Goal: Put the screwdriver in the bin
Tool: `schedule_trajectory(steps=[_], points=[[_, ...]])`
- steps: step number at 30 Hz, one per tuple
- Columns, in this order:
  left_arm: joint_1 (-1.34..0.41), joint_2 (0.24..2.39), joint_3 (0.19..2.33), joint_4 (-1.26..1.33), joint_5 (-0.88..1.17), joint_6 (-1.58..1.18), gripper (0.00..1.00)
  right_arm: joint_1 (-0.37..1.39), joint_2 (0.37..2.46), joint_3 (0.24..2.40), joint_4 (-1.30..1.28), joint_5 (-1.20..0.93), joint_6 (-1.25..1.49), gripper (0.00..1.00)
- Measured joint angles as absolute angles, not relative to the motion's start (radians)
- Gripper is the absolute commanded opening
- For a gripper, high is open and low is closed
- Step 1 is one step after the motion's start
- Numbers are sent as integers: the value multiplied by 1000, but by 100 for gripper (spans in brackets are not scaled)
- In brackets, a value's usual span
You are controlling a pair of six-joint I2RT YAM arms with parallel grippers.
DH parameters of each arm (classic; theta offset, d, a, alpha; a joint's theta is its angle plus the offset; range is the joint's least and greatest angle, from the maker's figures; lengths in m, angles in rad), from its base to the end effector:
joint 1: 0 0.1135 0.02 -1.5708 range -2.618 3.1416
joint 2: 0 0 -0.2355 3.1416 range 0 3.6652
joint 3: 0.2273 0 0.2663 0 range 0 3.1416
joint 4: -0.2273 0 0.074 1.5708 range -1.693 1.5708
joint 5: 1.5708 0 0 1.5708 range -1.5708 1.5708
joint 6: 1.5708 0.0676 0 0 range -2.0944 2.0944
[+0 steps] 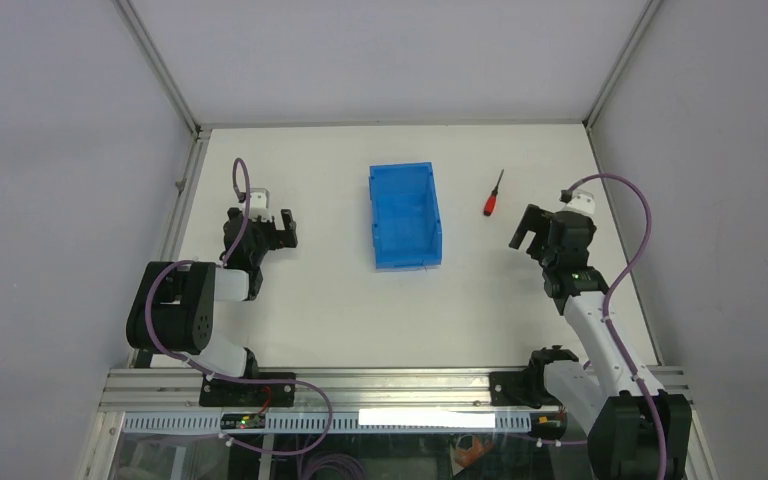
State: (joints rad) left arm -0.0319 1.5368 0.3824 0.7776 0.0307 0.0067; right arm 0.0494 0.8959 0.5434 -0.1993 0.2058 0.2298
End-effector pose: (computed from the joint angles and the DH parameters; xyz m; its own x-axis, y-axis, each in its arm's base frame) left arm 0.3032 -0.0118 0.0838 -0.3673 0.0184 -0.9299 0.0629 0.9980 -0.0051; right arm 0.2568 -0.0011 0.1906 -0.4812 0.1995 -0.8536 0.2414 0.9663 0.0897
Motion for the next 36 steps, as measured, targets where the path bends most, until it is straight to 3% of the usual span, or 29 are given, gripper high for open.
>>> schedule_trajectory(steps=[5, 14, 21, 32, 36], points=[[-32, 1537, 382, 778, 31, 7, 99, 49, 912, 570, -225, 212, 266, 99], [-32, 1537, 382, 778, 31, 7, 99, 49, 1063, 892, -251, 155, 314, 99], [-32, 1537, 382, 778, 31, 7, 99, 50, 1477, 1335, -426, 59, 258, 98], [-32, 1537, 382, 778, 31, 7, 99, 68, 1964, 1571, -661, 83, 262, 87], [-32, 1537, 382, 778, 31, 7, 99, 99, 2082, 1639, -701, 124, 277, 78]])
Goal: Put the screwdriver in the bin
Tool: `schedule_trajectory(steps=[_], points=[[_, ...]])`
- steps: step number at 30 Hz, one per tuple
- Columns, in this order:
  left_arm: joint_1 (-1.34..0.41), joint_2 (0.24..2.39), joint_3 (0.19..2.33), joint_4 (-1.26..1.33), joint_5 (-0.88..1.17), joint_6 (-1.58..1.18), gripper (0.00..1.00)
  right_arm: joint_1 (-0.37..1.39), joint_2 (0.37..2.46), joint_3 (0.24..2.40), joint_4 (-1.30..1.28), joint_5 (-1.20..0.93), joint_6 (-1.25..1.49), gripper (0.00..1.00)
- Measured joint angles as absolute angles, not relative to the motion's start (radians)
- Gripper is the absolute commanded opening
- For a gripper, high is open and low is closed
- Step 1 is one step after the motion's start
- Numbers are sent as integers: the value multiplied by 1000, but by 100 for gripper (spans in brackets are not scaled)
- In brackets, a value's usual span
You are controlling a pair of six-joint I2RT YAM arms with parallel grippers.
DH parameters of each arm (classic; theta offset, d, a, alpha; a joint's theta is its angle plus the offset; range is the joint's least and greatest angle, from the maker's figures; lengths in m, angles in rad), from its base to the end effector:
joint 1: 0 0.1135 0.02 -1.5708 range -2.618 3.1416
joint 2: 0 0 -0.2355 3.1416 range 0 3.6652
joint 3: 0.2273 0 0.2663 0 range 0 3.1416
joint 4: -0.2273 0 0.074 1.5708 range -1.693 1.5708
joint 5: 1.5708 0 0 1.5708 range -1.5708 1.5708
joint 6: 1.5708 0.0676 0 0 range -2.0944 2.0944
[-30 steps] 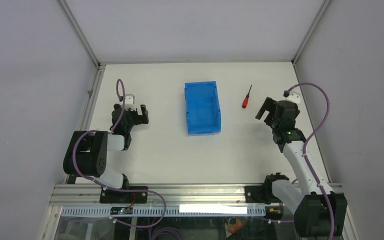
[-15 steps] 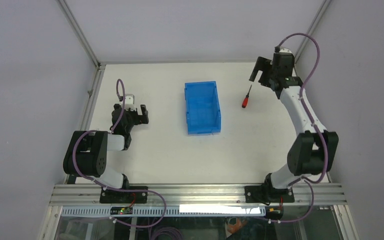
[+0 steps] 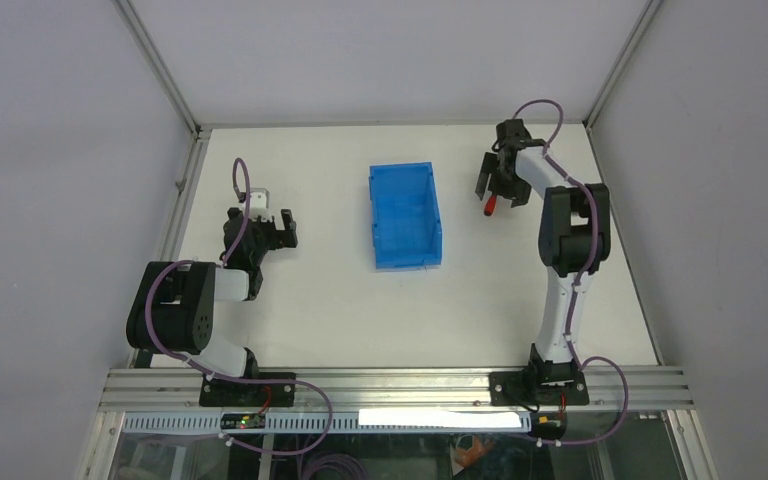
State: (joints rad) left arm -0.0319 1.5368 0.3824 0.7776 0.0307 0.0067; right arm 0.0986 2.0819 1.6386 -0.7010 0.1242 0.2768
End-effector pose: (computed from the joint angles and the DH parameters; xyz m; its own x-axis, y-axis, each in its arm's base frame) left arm 0.3032 -0.0118 0.0838 -0.3673 0.0184 -0.9299 0.0629 0.9980 -0.0051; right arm 0.4523 0.0363 0.1334 -0.8843 0.1850 -0.4288 0.2027 0.9792 0.0046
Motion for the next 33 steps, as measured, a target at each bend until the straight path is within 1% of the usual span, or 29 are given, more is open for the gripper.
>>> schedule_trajectory(steps=[2, 3, 4, 7, 8, 9, 18, 22, 25, 30, 33], points=[[-32, 1537, 382, 778, 31, 7, 99, 112, 2121, 1659, -714, 141, 286, 67], [-32, 1537, 382, 778, 31, 7, 99, 122, 2141, 1668, -722, 149, 292, 59], [-32, 1537, 382, 778, 31, 7, 99, 127, 2153, 1670, -724, 153, 296, 50], [-32, 1537, 382, 778, 31, 7, 99, 140, 2168, 1689, -731, 159, 307, 11], [-32, 1537, 382, 778, 31, 7, 99, 142, 2172, 1695, -732, 163, 313, 3], [-32, 1537, 382, 778, 31, 7, 99, 143, 2173, 1699, -731, 167, 321, 0], [-32, 1537, 382, 778, 31, 7, 99, 141, 2155, 1724, -788, 194, 268, 0], [-32, 1537, 382, 778, 31, 7, 99, 149, 2069, 1725, -833, 191, 251, 0], [-32, 1537, 382, 778, 31, 7, 99, 175, 1963, 1731, -852, 196, 235, 0], [-32, 1537, 382, 778, 31, 7, 99, 315, 1816, 1749, -857, 195, 214, 0], [-32, 1537, 382, 778, 31, 7, 99, 459, 1763, 1766, -856, 194, 202, 0]])
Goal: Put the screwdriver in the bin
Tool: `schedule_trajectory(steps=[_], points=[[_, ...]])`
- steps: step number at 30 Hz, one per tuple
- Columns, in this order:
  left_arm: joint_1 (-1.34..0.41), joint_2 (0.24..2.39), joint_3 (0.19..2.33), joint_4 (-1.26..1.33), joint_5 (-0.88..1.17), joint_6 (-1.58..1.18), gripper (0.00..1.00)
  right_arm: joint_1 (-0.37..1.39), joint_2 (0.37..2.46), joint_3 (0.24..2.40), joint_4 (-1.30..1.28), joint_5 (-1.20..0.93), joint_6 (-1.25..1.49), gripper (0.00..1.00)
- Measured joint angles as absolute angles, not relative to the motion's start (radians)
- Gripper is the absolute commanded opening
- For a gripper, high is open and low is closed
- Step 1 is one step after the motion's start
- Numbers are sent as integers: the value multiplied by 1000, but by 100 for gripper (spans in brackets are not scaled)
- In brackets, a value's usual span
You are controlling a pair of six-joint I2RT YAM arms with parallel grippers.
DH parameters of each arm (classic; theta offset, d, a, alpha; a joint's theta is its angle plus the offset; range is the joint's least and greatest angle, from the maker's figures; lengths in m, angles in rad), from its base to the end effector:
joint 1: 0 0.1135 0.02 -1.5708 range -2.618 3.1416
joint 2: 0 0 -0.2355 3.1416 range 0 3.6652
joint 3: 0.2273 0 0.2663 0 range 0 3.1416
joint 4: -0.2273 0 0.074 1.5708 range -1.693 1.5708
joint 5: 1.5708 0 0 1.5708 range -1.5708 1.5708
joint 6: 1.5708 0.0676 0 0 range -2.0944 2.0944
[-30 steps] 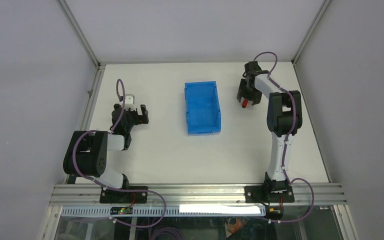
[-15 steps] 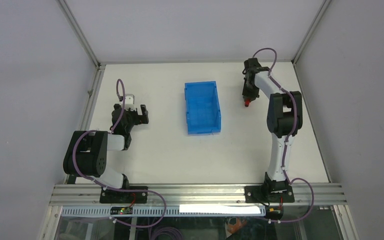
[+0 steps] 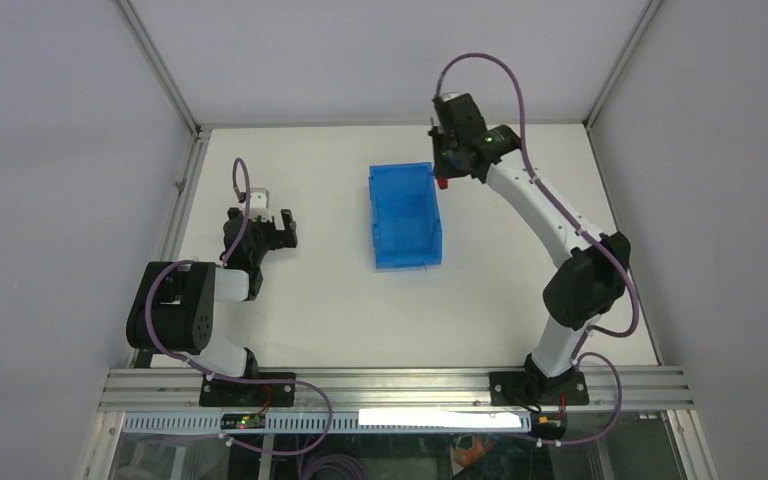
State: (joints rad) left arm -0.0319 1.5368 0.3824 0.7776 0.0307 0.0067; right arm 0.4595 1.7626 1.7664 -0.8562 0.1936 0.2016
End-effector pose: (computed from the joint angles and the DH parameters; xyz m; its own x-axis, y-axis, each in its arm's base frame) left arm 0.3032 -0.0118 0.0838 -0.3673 0.0184 -0.9299 0.0629 0.9980 -0.0051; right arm 0.3790 0.1731 0.3000 -0.7255 -0.1398 -0.6739 -0.1801 0.9836 -0.0101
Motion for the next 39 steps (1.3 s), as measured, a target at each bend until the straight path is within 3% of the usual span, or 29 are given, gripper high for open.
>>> schedule_trajectory(steps=[8, 20, 23, 30, 39], points=[[-32, 1537, 382, 778, 31, 7, 99, 686, 1740, 1753, -812, 194, 184, 0], [-32, 1537, 382, 778, 31, 7, 99, 730, 1741, 1473, -672, 154, 165, 0], [-32, 1537, 382, 778, 31, 7, 99, 730, 1762, 1444, -643, 145, 155, 6], [-32, 1537, 382, 778, 31, 7, 99, 731, 1867, 1430, -588, 165, 147, 8], [-32, 1537, 382, 778, 31, 7, 99, 731, 1964, 1430, -571, 197, 147, 31]])
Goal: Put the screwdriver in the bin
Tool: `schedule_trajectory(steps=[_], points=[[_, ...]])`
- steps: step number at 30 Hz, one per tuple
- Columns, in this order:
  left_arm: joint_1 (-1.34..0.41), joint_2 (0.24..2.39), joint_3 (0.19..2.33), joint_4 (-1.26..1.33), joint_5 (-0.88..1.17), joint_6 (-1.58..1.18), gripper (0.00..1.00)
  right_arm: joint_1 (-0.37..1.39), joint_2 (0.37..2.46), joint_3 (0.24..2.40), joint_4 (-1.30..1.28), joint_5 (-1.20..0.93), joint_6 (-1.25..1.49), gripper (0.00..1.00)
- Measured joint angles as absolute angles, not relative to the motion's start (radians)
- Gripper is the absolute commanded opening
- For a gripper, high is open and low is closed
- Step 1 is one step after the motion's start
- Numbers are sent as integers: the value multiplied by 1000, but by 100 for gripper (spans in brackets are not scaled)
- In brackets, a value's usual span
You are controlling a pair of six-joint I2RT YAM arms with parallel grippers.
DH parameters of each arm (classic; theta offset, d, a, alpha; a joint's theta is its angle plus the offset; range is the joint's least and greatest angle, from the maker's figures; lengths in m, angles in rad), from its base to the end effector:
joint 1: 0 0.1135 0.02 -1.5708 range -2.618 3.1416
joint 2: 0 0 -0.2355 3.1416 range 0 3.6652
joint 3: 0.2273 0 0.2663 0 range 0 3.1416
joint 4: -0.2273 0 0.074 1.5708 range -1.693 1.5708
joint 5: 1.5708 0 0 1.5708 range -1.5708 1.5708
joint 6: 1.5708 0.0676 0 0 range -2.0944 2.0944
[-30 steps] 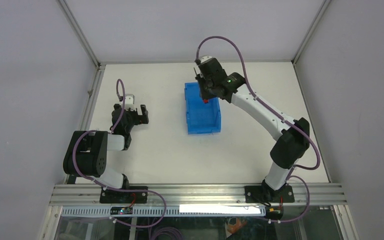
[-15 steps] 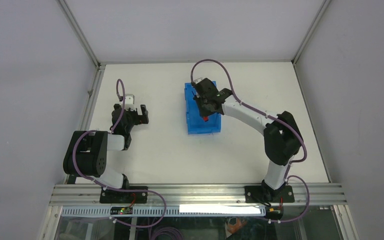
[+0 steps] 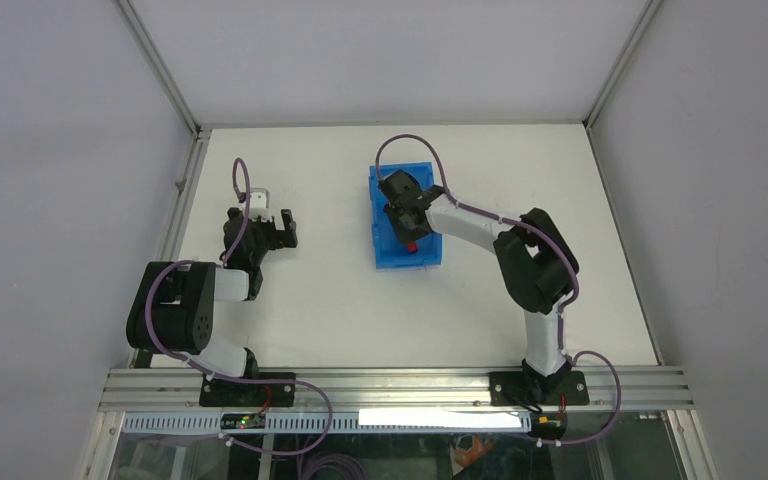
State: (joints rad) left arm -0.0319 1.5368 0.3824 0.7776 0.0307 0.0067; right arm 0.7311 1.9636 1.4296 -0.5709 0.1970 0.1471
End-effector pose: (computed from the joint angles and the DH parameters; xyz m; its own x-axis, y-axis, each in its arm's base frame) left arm 0.3032 -0.0118 0.0838 -0.3673 0.0184 -0.9299 0.0629 0.9980 -0.0051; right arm 0.3267 0.2753 0.1253 -0.7443 -0.4745 -0.4700 -0.4855 0.8677 -0.1071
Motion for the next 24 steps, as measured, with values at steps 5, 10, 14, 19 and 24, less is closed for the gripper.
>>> schedule_trajectory(steps=[5, 10, 14, 19, 24], points=[[-32, 1537, 382, 778, 31, 7, 99, 731, 1964, 1433, -569, 199, 147, 35], [-32, 1537, 382, 778, 31, 7, 99, 731, 1958, 1473, -579, 199, 138, 36], [-32, 1537, 382, 778, 31, 7, 99, 731, 1903, 1526, -600, 216, 127, 53], [-32, 1537, 382, 778, 31, 7, 99, 714, 1780, 1593, -630, 286, 128, 96], [-32, 1537, 382, 778, 31, 7, 99, 591, 1634, 1572, -658, 317, 130, 99]])
